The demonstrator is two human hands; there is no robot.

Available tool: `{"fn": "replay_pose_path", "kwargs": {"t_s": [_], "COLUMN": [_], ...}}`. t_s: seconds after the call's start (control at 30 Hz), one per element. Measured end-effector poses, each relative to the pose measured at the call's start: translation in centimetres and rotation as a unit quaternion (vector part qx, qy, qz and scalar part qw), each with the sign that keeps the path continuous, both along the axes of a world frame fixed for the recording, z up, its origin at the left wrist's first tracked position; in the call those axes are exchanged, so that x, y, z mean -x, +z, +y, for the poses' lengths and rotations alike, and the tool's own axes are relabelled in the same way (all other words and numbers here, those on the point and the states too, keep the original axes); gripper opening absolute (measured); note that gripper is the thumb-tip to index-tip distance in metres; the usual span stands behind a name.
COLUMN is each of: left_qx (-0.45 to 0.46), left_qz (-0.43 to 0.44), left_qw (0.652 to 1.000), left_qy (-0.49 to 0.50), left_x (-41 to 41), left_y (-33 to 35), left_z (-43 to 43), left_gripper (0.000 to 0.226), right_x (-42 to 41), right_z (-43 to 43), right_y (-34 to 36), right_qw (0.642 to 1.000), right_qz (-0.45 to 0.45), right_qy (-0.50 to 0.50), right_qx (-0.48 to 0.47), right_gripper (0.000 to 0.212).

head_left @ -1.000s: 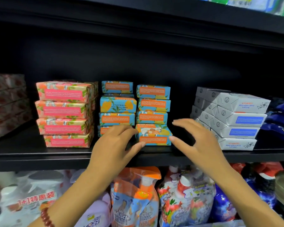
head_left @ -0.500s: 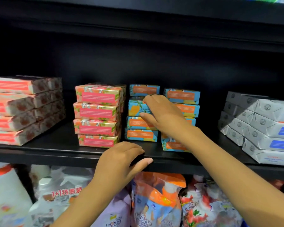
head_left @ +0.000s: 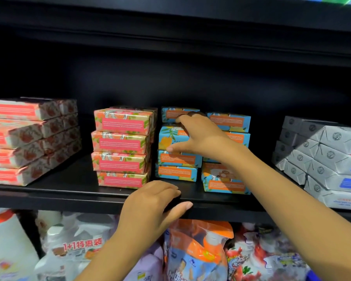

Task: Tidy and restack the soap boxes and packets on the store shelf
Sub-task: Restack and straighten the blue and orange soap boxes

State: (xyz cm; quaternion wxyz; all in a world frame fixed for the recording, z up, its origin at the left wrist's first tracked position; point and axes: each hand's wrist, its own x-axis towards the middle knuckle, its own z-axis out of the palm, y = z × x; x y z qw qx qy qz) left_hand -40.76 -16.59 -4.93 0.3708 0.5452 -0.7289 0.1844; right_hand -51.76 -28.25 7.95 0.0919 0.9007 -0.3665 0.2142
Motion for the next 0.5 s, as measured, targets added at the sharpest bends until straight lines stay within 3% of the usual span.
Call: {"fn": "replay_pose_path", "kwargs": {"t_s": [0.2, 0.4, 0.5], "left_qx": [-0.027, 0.093, 0.041], "left_qz": [0.018, 0.042, 0.004], "left_qw": [0.999, 0.994, 0.999], "left_qy": [-0.012, -0.043, 0.002], "left_x": [0.1, 1.4, 2.0], "left_y": [0.5, 3.8, 6.5], "left_z": [0.5, -0.7, -2.9], "left_gripper": [0.046, 0.042, 0.048], "right_x": [2.3, 9.0, 12.2], "right_z": [2.0, 4.0, 4.5], "right_y": [-1.3, -3.1, -4.0], "right_qw": [0.991, 0.967, 0.961], "right_qz": [-0.098, -0.240, -0.271], "right_qy": [0.057, 0.035, 0.008], "right_qx": [0.074, 0.077, 0.055], "right_gripper": [0.077, 0.074, 0.074]}}
